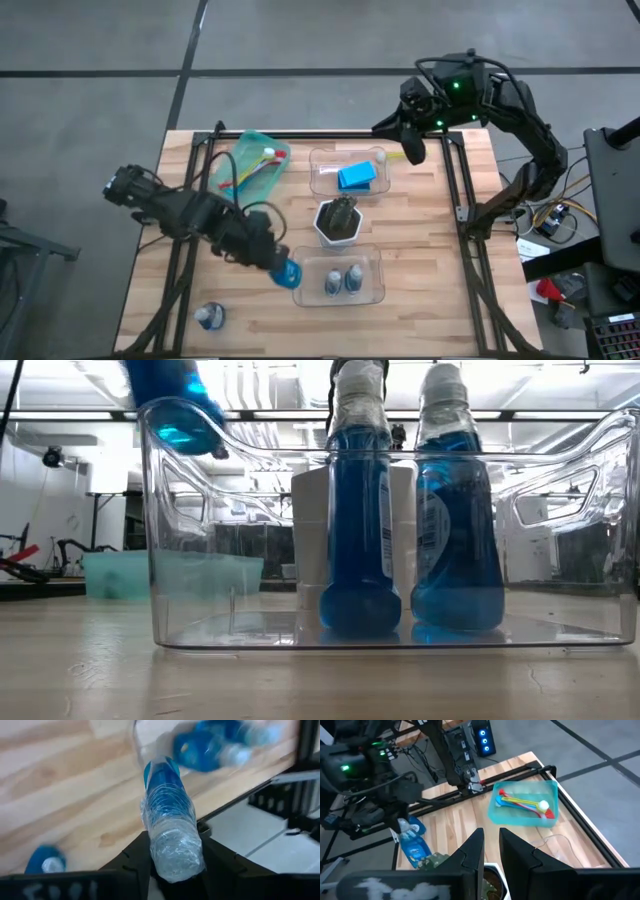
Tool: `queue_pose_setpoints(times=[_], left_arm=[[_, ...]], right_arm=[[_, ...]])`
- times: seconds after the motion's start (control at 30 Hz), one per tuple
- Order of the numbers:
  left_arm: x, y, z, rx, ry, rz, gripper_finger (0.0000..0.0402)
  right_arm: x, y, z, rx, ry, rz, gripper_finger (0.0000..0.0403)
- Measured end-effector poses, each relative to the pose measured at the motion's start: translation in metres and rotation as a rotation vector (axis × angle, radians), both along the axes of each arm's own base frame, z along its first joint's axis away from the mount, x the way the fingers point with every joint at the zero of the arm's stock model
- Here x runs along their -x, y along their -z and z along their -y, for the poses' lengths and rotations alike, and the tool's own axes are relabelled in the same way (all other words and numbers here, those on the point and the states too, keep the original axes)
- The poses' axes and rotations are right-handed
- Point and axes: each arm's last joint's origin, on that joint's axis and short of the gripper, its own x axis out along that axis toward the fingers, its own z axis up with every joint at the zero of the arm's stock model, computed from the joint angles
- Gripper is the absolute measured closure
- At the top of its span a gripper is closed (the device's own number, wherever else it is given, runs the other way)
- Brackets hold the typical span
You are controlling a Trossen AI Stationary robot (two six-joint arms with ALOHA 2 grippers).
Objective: Pick & Place Kitchen Sink Supplies
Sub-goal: Put the blue dishwashing liquid bottle into the bottom transparent bin
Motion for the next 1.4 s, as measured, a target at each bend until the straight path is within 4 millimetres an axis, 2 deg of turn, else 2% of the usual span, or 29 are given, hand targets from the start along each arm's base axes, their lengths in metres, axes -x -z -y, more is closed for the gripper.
queue_pose_setpoints(times=[0.27,0.5,0.67,0.9,1.17,1.4], left_arm=[[-0.018,-0.003,-0.027,-0.03,-0.021,0.088,0.0268],[-0.028,0.003,-0.045,-0.075,-0.048,0.076,0.027],[-0.047,0.015,-0.041,-0.073,-0.006,0.08,0.027],[-0.046,0.03,-0.042,-0.097,0.01,-0.075,0.027],[-0.064,0.048,-0.038,-0.14,0.048,-0.105,0.027],[-0.085,0.076,-0.033,-0.152,0.12,-0.171,0.027]], right_arm=[[0.003,-0.001,-0.001,0.007,-0.003,0.003,0.0346],[0.003,-0.001,-0.001,0.008,-0.004,0.003,0.0346],[0.003,-0.001,-0.001,0.014,-0.009,-0.002,0.0346],[0.005,0.003,-0.002,0.013,-0.015,-0.04,0.0346],[0.005,0.003,-0.002,0.02,-0.018,-0.041,0.0346],[0.005,0.003,-0.002,0.033,-0.025,-0.041,0.0346]])
